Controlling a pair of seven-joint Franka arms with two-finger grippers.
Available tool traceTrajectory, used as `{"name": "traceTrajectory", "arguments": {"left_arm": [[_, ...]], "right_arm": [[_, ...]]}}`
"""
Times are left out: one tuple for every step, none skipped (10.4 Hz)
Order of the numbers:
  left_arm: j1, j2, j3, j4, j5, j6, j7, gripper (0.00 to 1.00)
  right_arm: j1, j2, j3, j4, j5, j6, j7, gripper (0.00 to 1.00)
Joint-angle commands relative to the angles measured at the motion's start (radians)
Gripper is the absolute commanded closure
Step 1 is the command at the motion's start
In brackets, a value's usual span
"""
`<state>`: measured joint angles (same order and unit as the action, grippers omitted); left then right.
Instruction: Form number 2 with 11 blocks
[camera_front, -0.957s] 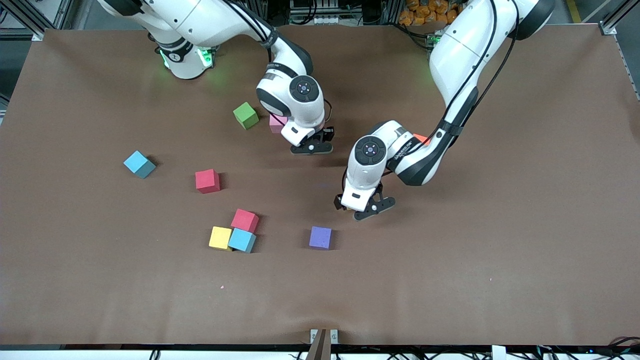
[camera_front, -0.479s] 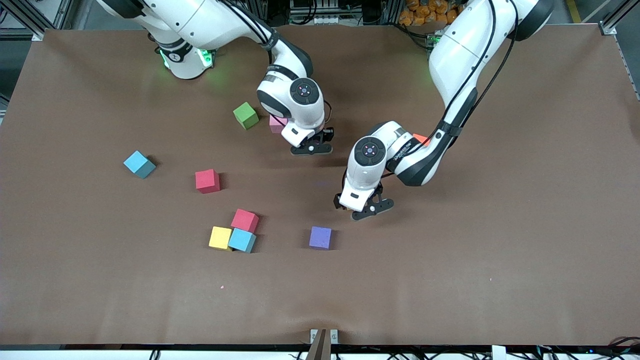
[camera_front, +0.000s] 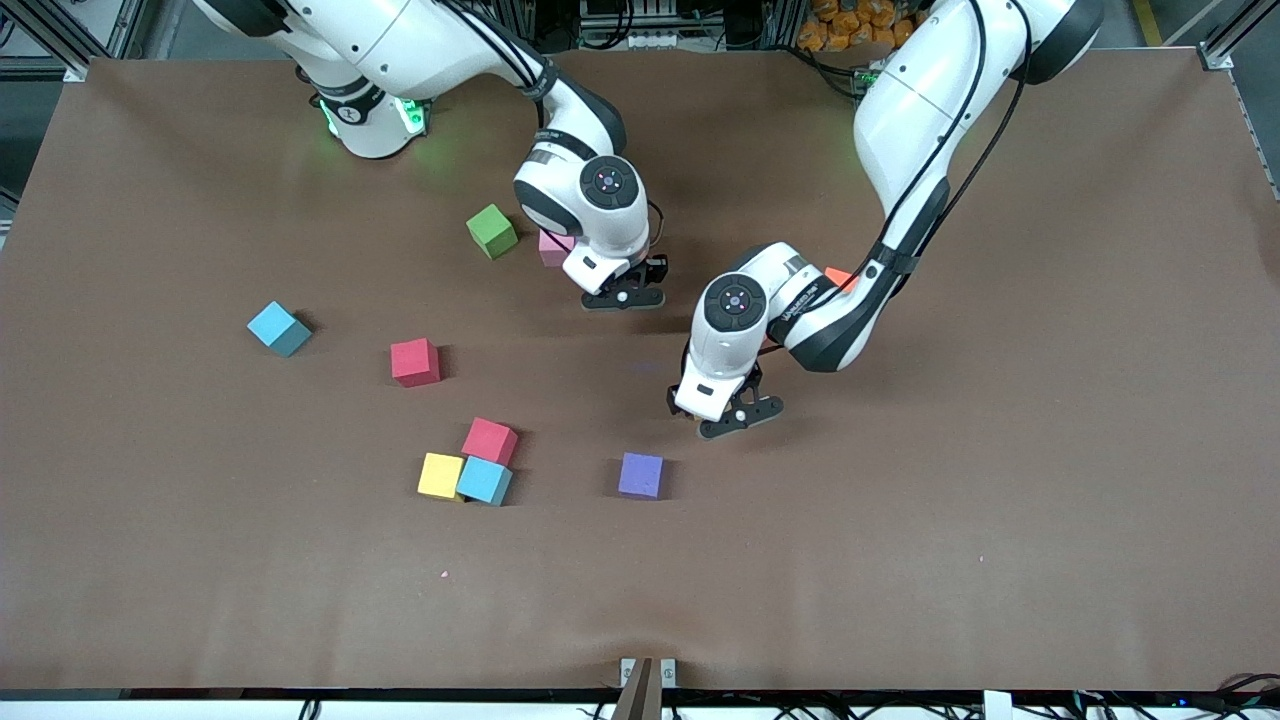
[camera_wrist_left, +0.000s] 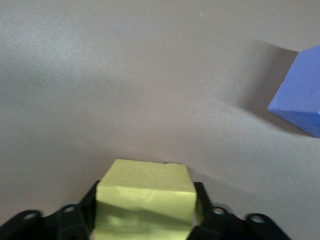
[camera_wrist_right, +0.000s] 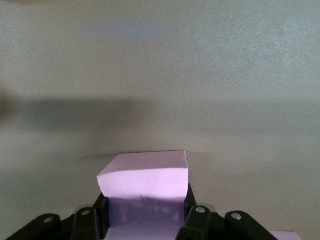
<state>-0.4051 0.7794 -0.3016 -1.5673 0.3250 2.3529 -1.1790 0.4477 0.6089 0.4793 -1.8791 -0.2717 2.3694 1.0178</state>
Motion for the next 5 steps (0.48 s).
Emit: {"name": "traceTrajectory", "arguments": {"left_arm": [[-0.004, 0.005, -0.002, 0.021, 0.014, -0.030, 0.007, 0.65], [-0.003, 0.000, -0.005, 0.023, 0.014, -0.046, 0.007, 0.65], [-0.003, -0.005, -0.010, 0.024, 0.014, -0.052, 0.012, 0.65], [-0.003, -0.009, -0.019, 0.024, 0.014, -0.053, 0.019, 0.65], [-0.003, -0.011, -0.022, 0.024, 0.014, -0.053, 0.021, 0.65]], "right_arm": [[-0.007, 0.003, 0.007, 0.002, 0.003, -0.012, 0.013, 0.00], [-0.009, -0.006, 0.007, 0.002, 0.003, -0.013, 0.015, 0.00], [-0.011, -0.035, 0.007, 0.000, 0.006, -0.015, 0.012, 0.00], [-0.011, -0.070, 0.007, -0.012, 0.008, -0.038, 0.012, 0.00], [-0.015, -0.111, 0.009, -0.015, 0.008, -0.071, 0.008, 0.00]]}}
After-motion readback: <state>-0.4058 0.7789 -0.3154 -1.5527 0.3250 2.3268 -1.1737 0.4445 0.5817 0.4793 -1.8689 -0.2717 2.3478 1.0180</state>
